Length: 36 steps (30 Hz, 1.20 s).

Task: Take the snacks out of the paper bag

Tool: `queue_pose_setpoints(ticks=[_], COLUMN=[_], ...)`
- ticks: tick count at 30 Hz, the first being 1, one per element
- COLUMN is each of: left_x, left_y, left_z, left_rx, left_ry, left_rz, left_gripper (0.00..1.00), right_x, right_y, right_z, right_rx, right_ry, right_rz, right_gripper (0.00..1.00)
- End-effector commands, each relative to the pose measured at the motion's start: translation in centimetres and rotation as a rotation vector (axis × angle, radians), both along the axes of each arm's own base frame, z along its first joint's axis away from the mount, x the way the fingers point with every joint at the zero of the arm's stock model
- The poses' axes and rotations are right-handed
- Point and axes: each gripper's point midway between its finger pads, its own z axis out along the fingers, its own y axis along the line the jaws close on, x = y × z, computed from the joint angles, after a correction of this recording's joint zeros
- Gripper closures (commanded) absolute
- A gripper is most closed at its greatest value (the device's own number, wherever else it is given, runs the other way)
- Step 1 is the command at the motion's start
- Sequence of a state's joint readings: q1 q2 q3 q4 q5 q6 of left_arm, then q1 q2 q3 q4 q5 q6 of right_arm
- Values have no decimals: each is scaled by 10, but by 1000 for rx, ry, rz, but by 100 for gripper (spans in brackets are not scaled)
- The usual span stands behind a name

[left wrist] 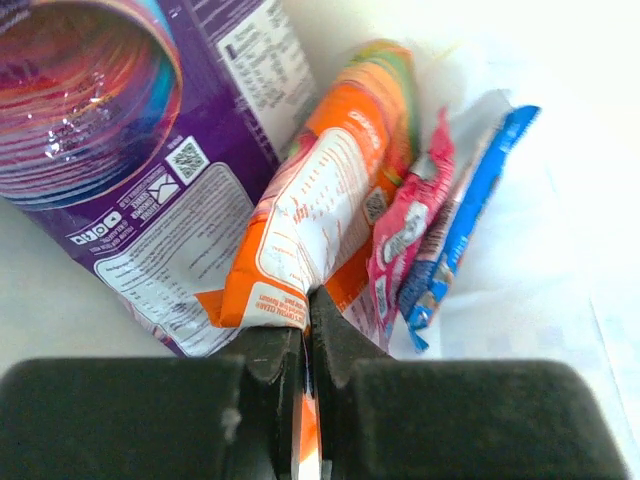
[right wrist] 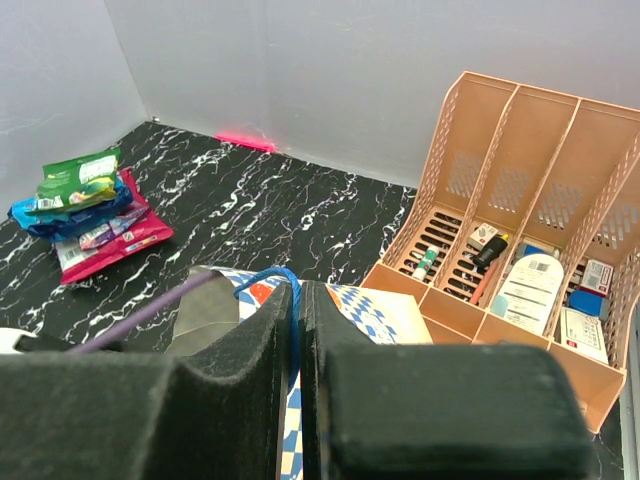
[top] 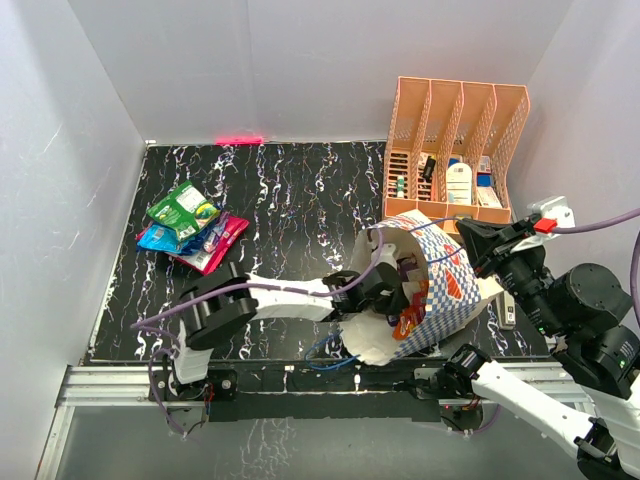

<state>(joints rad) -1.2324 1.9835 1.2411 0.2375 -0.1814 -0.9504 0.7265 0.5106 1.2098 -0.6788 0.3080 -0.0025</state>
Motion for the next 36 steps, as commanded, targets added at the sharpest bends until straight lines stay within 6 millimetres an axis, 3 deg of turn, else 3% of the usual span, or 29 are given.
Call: queue_pose_setpoints(ticks=[1, 6, 13, 23, 29, 36], left_x=[-17, -53, -74, -49, -49, -39], left_y=[13, 29, 71, 140, 175, 247], left_z=[71, 104, 143, 202, 245, 306], left_rx=[-75, -124, -128, 41, 114, 195], left_ry=[-94, -141, -191, -286, -349, -468], left_rz=[-109, -319, -395, -215, -216, -106], left_gripper=[100, 100, 100, 100, 100, 100], right_x=[-4, 3, 8, 9, 10, 9], right_y=[-10, -14, -22, -37, -44, -49], right_z=[20, 21, 13, 14, 7, 7], right_rx=[74, 98, 123, 154, 178, 169], right_ry=[-55, -42, -34, -43, -39, -58], right_rz=[-30, -80, -143, -214, -257, -274], right_gripper=[93, 93, 93, 93, 93, 93])
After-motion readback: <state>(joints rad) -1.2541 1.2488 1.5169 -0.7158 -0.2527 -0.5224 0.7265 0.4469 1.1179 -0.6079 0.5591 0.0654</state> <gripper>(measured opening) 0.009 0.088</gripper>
